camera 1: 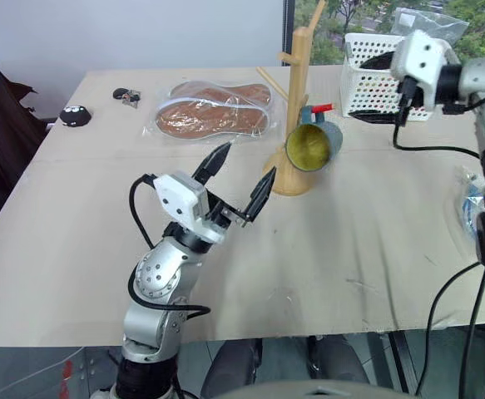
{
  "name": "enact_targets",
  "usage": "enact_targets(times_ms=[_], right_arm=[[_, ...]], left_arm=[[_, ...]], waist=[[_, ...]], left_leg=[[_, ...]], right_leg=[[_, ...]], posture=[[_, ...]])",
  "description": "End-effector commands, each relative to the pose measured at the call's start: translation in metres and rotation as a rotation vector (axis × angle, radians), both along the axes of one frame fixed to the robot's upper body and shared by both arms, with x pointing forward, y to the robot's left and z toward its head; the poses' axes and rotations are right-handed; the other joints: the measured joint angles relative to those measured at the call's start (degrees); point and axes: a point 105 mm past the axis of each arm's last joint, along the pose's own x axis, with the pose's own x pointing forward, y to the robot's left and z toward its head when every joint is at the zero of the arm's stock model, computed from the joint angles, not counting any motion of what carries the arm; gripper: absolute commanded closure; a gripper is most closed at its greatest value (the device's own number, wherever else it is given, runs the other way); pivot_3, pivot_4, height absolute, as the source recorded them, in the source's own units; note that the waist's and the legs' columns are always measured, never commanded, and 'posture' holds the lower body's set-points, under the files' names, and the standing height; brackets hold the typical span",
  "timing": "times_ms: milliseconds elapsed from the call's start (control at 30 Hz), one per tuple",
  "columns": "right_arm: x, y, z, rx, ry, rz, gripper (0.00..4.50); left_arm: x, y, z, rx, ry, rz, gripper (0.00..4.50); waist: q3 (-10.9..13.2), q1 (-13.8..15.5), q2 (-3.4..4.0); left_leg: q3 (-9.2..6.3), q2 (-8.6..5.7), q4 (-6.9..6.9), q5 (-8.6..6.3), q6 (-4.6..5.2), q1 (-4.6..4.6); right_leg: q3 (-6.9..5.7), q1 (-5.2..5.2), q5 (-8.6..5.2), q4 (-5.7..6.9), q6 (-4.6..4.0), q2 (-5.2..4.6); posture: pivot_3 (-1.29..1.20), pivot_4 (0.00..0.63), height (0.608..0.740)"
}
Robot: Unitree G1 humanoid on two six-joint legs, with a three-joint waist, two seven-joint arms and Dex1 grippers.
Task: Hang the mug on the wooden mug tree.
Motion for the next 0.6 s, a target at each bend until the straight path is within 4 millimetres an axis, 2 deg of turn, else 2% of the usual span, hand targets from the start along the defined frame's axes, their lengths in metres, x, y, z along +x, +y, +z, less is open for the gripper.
enact_targets(times_ms=[33,100,167,200,300,433,533,600], right_arm=[[-0.024,0.004,-0.011,0.26,0.1,0.035,0.03],[-0.044,0.009,-0.043,0.409,0.192,0.022,0.03],[-0.061,0.011,-0.069,0.507,0.241,-0.025,0.03],[-0.074,0.014,-0.095,0.558,0.259,-0.065,0.03],[-0.107,0.019,-0.143,0.651,0.31,-0.182,0.03],[-0.128,0.019,-0.176,0.653,0.327,-0.287,0.03],[-0.135,0.015,-0.192,0.642,0.34,-0.333,0.03],[-0.136,0.012,-0.199,0.629,0.338,-0.353,0.03]], left_arm=[[-0.003,0.01,-0.023,0.061,0.106,0.016,0.0],[-0.002,0.023,-0.049,0.125,0.217,0.063,0.0],[-0.005,0.03,-0.066,0.174,0.289,0.083,0.0],[-0.008,0.036,-0.076,0.192,0.329,0.098,0.0],[-0.016,0.048,-0.098,0.226,0.418,0.121,0.0],[-0.025,0.048,-0.111,0.262,0.459,0.095,0.0],[-0.025,0.049,-0.113,0.261,0.471,0.095,0.0],[-0.025,0.048,-0.112,0.269,0.463,0.089,0.0]], waist=[[-0.01,0.0,-0.01],[-0.04,0.02,0.03],[-0.03,0.02,0.1],[-0.01,0.06,0.13],[-0.08,0.45,0.19],[-0.06,0.02,0.22],[-0.1,-0.16,0.12],[-0.11,-0.16,0.12]], left_leg=[[-0.03,0.02,0.0,0.0,0.0,-0.02],[-0.05,0.05,0.0,0.0,0.0,-0.08],[-0.11,0.08,0.0,0.0,0.0,-0.11],[-0.06,0.07,0.02,0.0,0.01,-0.1],[-0.13,0.04,0.01,-0.05,0.07,-0.06],[0.04,-0.08,0.11,-0.08,0.15,0.07],[0.11,-0.02,0.11,-0.17,0.3,0.75],[0.06,0.06,0.1,-0.17,0.29,0.84]], right_leg=[[-0.01,0.0,0.0,0.01,0.0,-0.01],[0.01,-0.09,0.0,0.07,0.0,-0.02],[-0.03,-0.11,0.0,0.11,0.0,-0.01],[0.01,-0.14,0.0,0.13,0.0,0.01],[-0.06,-0.07,0.0,0.13,0.0,0.0],[0.08,0.05,0.0,0.13,0.02,-0.06],[0.11,0.64,-0.12,0.1,-0.12,0.0],[0.04,0.78,-0.15,0.1,-0.17,0.1]], posture=[[0.0,0.15,0.74],[0.0,0.15,0.74],[0.0,0.15,0.74],[0.0,0.15,0.74],[0.0,0.15,0.74],[0.0,0.15,0.74],[0.0,0.15,0.74],[0.0,0.15,0.74]])
